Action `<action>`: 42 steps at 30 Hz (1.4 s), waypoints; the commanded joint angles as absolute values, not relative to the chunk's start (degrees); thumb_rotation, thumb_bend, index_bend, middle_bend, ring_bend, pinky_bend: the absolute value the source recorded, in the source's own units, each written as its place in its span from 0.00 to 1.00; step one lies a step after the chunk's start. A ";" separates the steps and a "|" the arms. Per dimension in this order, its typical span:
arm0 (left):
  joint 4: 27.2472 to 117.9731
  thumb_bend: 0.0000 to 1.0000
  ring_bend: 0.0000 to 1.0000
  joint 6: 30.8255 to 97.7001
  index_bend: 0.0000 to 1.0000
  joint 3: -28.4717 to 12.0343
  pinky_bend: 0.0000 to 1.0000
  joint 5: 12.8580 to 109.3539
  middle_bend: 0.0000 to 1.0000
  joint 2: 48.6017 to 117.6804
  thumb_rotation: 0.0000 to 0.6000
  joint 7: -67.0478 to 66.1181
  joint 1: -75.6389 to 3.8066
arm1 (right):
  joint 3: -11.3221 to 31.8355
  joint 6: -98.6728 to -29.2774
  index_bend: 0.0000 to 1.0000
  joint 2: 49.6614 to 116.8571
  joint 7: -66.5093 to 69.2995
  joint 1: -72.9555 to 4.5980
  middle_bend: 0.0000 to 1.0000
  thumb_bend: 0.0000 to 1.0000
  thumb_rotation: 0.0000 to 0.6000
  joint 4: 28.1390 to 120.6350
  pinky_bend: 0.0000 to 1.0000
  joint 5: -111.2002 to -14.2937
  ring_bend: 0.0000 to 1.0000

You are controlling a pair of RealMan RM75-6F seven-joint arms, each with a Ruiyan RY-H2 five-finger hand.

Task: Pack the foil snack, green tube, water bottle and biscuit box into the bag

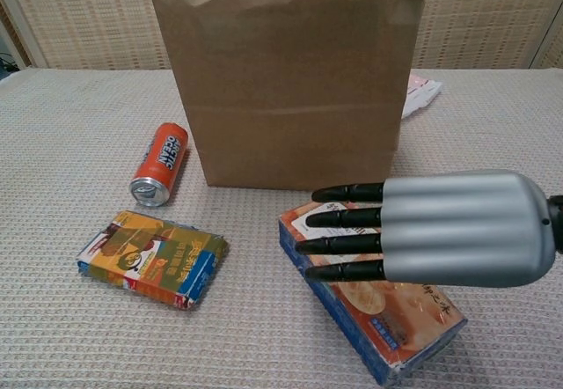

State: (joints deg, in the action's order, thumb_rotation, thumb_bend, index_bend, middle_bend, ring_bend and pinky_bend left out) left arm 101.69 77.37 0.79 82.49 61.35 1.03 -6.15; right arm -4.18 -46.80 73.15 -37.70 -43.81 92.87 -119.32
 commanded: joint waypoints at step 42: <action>101.80 0.33 0.00 76.89 0.00 0.92 0.01 82.66 0.00 60.90 1.00 2.32 -6.26 | -3.51 -38.51 0.54 80.19 -50.11 -45.39 0.46 0.15 1.00 90.98 0.52 -113.03 0.41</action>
State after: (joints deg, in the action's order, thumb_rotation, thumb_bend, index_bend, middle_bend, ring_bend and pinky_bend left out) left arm 101.80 76.88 0.92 82.67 60.90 2.33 -6.26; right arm -3.41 -38.12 80.00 -49.75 -45.53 91.22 -112.82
